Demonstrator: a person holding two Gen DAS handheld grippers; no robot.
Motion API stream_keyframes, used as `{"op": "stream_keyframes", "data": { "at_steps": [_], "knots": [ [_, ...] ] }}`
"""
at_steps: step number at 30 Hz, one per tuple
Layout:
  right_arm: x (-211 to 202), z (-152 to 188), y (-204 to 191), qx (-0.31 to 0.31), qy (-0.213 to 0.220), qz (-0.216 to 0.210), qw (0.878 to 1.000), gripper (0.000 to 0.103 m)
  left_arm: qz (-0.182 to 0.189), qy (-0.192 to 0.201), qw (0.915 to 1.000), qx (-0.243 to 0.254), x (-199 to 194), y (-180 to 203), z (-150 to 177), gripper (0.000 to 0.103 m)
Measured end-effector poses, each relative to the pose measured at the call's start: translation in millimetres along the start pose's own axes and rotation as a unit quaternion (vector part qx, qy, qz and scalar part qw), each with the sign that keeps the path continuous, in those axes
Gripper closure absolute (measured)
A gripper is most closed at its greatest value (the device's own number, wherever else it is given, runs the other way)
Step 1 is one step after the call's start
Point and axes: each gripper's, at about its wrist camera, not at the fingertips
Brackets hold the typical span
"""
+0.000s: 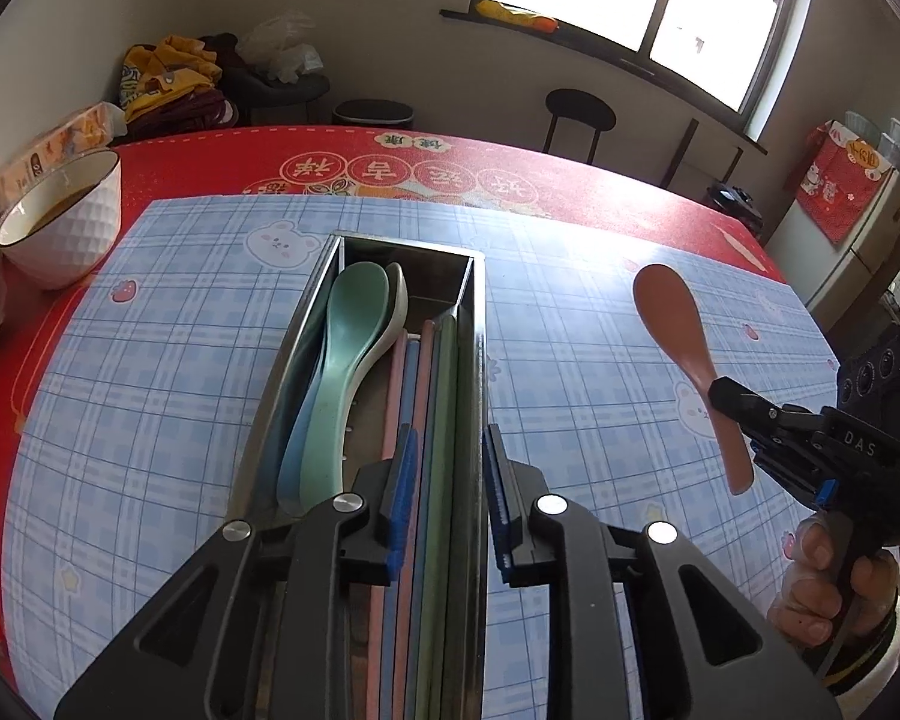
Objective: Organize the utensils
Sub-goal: 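Lower the green chopstick into the steel tray and open the left tool, then carry the pink spoon into the steel tray and open the right tool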
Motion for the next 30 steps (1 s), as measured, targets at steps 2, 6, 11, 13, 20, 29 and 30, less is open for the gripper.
{"op": "stream_keyframes", "data": {
  "at_steps": [2, 6, 11, 13, 20, 29, 30],
  "knots": [
    [3, 1, -1, 0.002, -0.003, -0.002, 1.000, 0.096, 0.011, 0.026, 0.9995, 0.015, -16, 3, 12, 0.072],
    [9, 6, -4, 0.004, -0.012, -0.011, 1.000, 0.096, -0.028, 0.079, 0.9944, 0.064, -44, 6, 37, 0.062],
    [14, 11, -15, -0.019, -0.011, -0.008, 1.000, 0.096, -0.063, 0.123, 0.9845, 0.108, -64, -7, 63, 0.041],
    [14, 11, -14, -0.018, -0.009, -0.009, 1.000, 0.096, -0.073, 0.134, 0.9811, 0.119, -69, -12, 70, 0.029],
    [19, 13, -18, 0.014, -0.006, -0.004, 1.000, 0.096, -0.095, 0.156, 0.9762, 0.117, -79, -28, 79, 0.006],
    [45, 30, -70, 0.021, -0.033, 0.021, 0.999, 0.096, -0.109, 0.181, 0.9764, 0.043, -91, -51, 80, 0.006],
    [49, 31, -78, 0.021, -0.037, 0.022, 0.999, 0.096, -0.113, 0.184, 0.9758, 0.036, -92, -52, 80, 0.006]
  ]
}}
Point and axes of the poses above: each gripper's, at about its wrist camera, not at the fingertips, and x roughly the way its jaws point, y to its right, z to its underside, and after that the axes turned 8 degrees about z, right-handed
